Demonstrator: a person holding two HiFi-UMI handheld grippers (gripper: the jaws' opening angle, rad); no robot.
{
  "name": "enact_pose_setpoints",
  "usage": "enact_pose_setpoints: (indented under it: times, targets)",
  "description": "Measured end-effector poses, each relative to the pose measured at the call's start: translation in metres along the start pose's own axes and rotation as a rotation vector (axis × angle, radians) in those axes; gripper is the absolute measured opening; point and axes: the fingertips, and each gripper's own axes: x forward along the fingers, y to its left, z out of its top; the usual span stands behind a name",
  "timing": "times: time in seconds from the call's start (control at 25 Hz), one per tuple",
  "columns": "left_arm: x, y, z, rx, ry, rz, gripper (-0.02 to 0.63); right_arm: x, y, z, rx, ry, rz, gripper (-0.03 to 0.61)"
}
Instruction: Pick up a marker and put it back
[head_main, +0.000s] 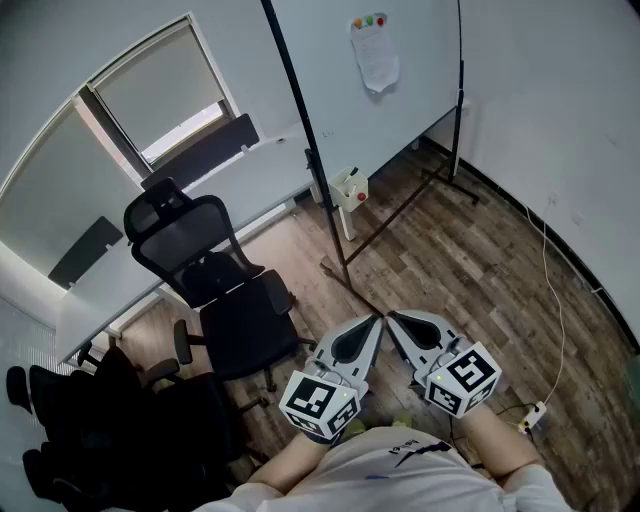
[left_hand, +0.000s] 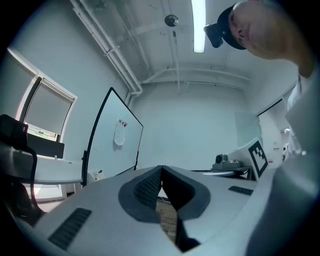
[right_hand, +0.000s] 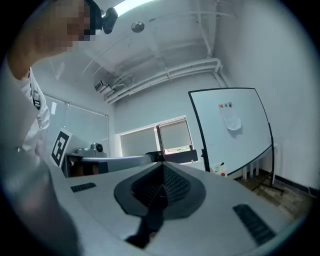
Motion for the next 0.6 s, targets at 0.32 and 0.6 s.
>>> enact_pose_setpoints:
  times: [0.32, 0.6]
  targets:
    - [0.010, -0.003, -0.003, -0.001, 0.005, 0.015, 0.012, -0.003, -0.011, 0.000, 0.003, 0.004, 0.008, 0.012]
    - [0.016, -0.005, -0.008, 0.007, 0.019, 0.030, 0.012, -0.009, -0.016, 0.004, 0.011, -0.017, 0.036, 0.012]
